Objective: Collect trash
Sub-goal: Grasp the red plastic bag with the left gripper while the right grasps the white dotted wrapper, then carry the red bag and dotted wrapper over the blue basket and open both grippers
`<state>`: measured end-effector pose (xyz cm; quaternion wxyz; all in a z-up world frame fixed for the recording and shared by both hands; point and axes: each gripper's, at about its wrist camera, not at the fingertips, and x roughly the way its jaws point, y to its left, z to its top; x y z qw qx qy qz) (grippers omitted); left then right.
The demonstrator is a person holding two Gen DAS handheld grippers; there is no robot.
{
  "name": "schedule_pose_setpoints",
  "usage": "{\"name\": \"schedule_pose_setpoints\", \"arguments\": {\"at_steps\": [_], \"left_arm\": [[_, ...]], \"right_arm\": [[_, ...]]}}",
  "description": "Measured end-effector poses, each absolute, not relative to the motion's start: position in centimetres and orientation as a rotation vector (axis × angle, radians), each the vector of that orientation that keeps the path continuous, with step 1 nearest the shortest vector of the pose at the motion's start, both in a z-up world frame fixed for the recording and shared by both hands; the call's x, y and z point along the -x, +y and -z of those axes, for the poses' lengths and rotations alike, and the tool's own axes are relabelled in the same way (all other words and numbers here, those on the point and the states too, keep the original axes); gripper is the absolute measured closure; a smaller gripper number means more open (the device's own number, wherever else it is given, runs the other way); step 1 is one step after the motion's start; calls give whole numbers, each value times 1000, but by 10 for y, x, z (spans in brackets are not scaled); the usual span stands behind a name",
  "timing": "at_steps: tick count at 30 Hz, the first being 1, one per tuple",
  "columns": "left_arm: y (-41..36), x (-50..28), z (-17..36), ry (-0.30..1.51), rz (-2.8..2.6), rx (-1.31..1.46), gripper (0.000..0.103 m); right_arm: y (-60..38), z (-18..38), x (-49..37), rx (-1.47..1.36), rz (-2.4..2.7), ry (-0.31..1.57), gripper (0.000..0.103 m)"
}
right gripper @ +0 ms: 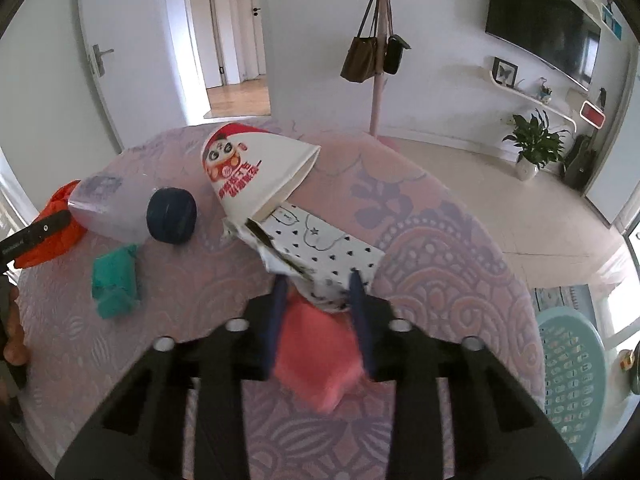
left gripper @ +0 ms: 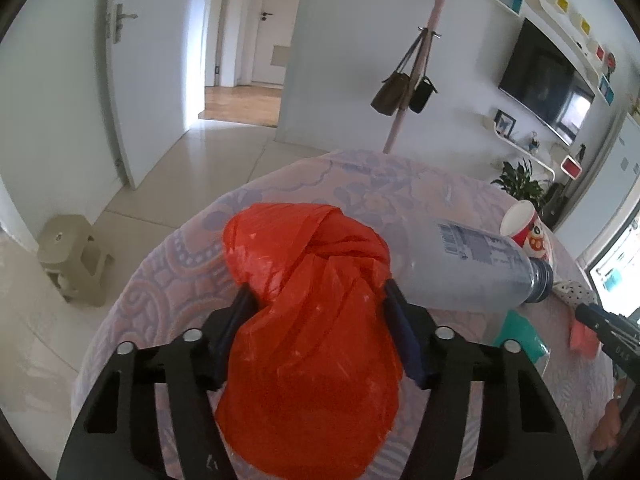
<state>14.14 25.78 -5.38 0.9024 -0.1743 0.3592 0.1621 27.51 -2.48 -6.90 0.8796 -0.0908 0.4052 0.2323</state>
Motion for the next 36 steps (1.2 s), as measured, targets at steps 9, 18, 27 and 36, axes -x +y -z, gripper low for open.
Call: {"name": "schedule_pose_setpoints", "arguments": {"at_steps": [9, 18, 27, 36], "left_arm": [[256, -122, 43, 696, -314, 375, 66], [238, -84, 3, 589, -271, 379, 67], [172, -84, -41, 511, -93, 315, 67], [84, -112, -57, 498, 65, 223, 67]], "right_arm": [[-37, 48, -258, 129, -525, 744, 99], [-46, 16, -230, 93, -563, 627, 99], [-86, -11, -204, 31, -516, 554, 99], [-161, -23, -188, -67, -398, 511, 99]]}}
